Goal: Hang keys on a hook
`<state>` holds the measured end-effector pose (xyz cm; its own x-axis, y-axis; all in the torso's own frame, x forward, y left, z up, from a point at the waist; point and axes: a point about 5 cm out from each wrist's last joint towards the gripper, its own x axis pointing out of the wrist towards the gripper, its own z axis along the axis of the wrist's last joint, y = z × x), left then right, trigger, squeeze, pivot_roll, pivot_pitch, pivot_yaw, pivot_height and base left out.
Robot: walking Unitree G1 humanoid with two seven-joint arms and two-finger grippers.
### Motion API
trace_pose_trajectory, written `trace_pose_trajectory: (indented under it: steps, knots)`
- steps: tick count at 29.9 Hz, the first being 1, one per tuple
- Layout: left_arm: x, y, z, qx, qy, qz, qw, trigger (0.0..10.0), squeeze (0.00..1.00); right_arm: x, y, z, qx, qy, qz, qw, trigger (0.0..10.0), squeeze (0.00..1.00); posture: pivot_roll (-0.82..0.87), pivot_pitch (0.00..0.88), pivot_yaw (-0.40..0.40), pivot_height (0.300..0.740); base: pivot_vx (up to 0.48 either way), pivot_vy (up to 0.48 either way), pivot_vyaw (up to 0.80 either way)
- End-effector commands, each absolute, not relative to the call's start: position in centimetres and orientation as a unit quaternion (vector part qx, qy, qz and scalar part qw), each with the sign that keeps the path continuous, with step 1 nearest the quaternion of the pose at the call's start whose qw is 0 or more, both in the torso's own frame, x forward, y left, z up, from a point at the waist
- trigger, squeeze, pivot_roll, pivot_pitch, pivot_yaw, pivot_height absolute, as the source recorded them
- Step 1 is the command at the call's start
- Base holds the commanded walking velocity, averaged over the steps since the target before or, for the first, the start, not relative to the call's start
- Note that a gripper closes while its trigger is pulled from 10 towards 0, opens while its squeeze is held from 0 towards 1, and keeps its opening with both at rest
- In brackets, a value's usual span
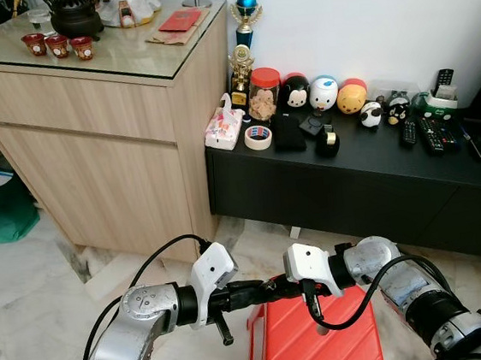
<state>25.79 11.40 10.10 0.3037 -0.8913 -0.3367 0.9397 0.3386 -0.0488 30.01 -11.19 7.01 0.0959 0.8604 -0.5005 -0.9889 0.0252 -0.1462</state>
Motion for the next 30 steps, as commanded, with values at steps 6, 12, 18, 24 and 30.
trace_pose_trajectory:
  steps: [6, 12, 18, 24, 30]
  knots:
    - [25.60, 10.93, 10.37, 0.077, 0.150, -0.584, 0.794, 10.0, 0.00, 30.13, -11.32, 7.25, -0.235, 0.133, 0.656, 0.705, 0.0, 0.00, 0.11, 0.000, -0.127, 0.730, 0.000, 0.000, 0.00]
    - [25.61, 11.09, 10.16, 0.080, 0.154, -0.581, 0.795, 10.0, 0.00, 30.14, -11.42, 7.28, -0.236, 0.133, 0.656, 0.704, 0.0, 0.00, 0.11, 0.000, -0.126, 0.730, 0.000, 0.000, 0.00]
    - [25.69, 11.26, 10.03, 0.090, 0.157, -0.578, 0.796, 10.0, 0.00, 30.20, -11.61, 7.32, -0.238, 0.134, 0.654, 0.705, 0.0, 0.00, 0.11, 0.000, -0.127, 0.730, 0.000, 0.000, 0.00]
    - [25.72, 11.35, 9.74, 0.099, 0.162, -0.575, 0.796, 10.0, 0.00, 30.26, -11.68, 7.35, -0.242, 0.134, 0.653, 0.705, 0.0, 0.00, 0.11, 0.000, -0.127, 0.730, 0.000, 0.000, 0.00]
    - [26.00, 11.44, 9.70, 0.106, 0.155, -0.565, 0.804, 10.0, 0.68, 30.38, -11.80, 7.40, -0.252, 0.134, 0.650, 0.704, 0.0, 0.00, 0.11, 0.000, -0.128, 0.730, 0.000, 0.000, 0.00]
